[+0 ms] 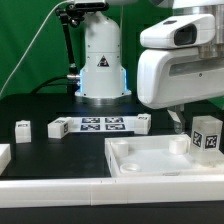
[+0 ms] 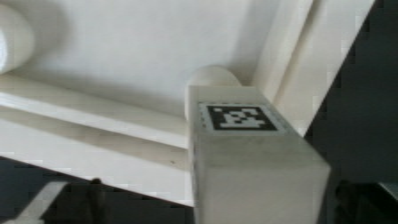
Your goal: Assemble one leg
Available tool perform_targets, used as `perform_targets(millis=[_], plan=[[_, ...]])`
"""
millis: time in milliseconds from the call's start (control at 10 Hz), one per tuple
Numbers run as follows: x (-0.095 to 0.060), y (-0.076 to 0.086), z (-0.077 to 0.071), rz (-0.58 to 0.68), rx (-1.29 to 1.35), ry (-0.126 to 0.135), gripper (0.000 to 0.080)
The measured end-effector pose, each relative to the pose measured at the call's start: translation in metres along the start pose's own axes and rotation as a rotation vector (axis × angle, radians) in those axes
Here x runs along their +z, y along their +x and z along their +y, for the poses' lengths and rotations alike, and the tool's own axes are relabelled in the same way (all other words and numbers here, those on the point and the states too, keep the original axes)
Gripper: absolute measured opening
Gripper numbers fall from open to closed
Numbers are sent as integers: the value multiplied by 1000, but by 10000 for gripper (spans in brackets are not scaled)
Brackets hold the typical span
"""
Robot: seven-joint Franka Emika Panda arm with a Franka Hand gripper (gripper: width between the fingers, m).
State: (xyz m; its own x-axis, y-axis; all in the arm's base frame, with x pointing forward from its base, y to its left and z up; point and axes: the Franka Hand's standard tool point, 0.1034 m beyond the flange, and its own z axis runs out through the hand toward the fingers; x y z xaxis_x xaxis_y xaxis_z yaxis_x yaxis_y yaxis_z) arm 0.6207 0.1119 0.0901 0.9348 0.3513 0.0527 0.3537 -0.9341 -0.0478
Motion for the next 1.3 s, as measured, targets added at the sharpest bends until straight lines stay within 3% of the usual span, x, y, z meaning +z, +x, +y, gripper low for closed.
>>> perform_targets(millis=[300,400,500,600,900,1300], plan=[[1,0,0,7,20,-1,608],[1,0,0,7,20,-1,429],[1,1,0,7,20,-1,429],[1,1,-1,8,20,-1,292],[1,1,-3,7,48,0,292],[1,3,-7,22,465,-10,292]])
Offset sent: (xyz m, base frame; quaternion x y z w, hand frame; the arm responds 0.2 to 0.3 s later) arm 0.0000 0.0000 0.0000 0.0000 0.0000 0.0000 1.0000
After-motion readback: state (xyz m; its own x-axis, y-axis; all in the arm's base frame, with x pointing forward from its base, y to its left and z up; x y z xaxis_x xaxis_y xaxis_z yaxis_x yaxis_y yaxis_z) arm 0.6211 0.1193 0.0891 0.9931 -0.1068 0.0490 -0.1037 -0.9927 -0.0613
